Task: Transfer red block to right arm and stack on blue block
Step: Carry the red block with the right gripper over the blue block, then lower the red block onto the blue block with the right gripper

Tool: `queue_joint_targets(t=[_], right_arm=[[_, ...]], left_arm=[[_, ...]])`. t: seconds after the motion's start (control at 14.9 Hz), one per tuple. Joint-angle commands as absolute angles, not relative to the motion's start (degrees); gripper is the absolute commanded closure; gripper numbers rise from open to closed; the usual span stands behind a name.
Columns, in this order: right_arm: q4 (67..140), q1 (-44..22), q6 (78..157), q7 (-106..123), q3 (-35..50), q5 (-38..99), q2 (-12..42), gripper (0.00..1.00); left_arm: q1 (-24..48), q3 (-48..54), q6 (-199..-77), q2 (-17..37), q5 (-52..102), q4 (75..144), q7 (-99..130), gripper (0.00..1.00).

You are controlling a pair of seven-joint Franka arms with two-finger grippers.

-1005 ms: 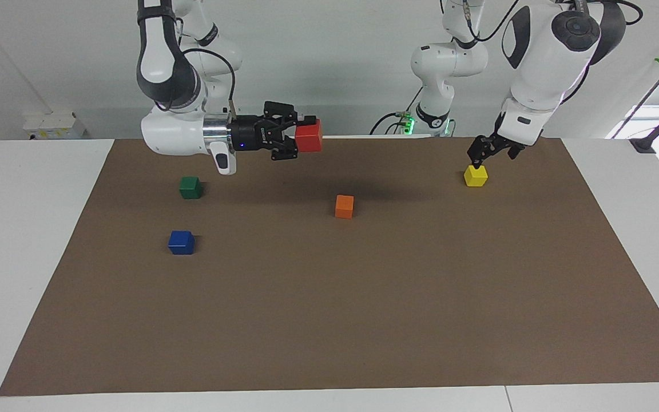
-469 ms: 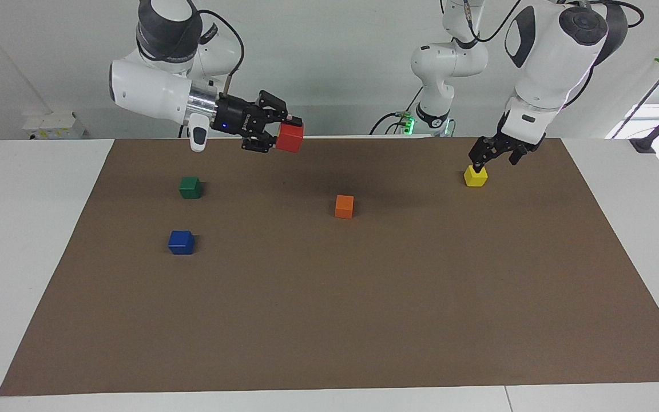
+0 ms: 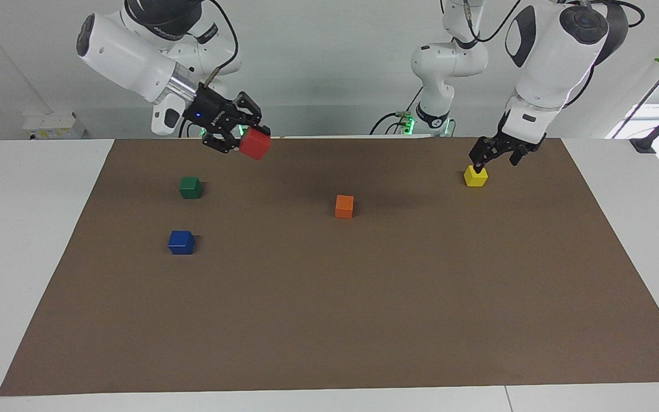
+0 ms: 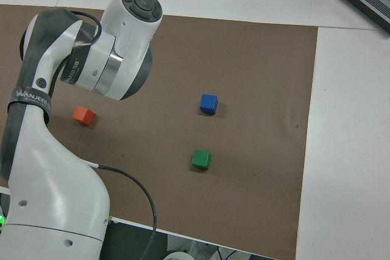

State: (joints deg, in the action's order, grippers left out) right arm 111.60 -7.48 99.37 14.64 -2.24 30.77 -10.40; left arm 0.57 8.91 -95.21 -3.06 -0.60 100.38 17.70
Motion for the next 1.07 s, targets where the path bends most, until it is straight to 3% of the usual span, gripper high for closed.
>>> queue_joint_targets(t=[0.0, 0.33, 0.8, 1.0], right_arm=[[110.1, -5.7, 97.6, 12.7, -1.7, 20.2, -10.2, 1.00], [112.7, -5.7, 98.6, 5.3, -1.3, 5.9, -9.1, 1.00], [114.4, -3.9, 107.7, -4.0, -1.4, -3.0, 1.5, 1.00], [119.0, -3.3, 113.9, -2.2, -1.4, -8.0, 2.1, 1.00]], left_arm=[[1.7, 7.8, -95.1, -3.5, 0.1, 99.9, 16.7, 0.00], [1.2, 8.2, -94.9, -3.8, 0.1, 99.9, 17.0, 0.00], [1.1, 8.6, -94.5, -3.7, 0.1, 99.9, 16.9, 0.00], [1.1, 9.0, -91.9, -3.7, 0.1, 99.8, 16.7, 0.00]])
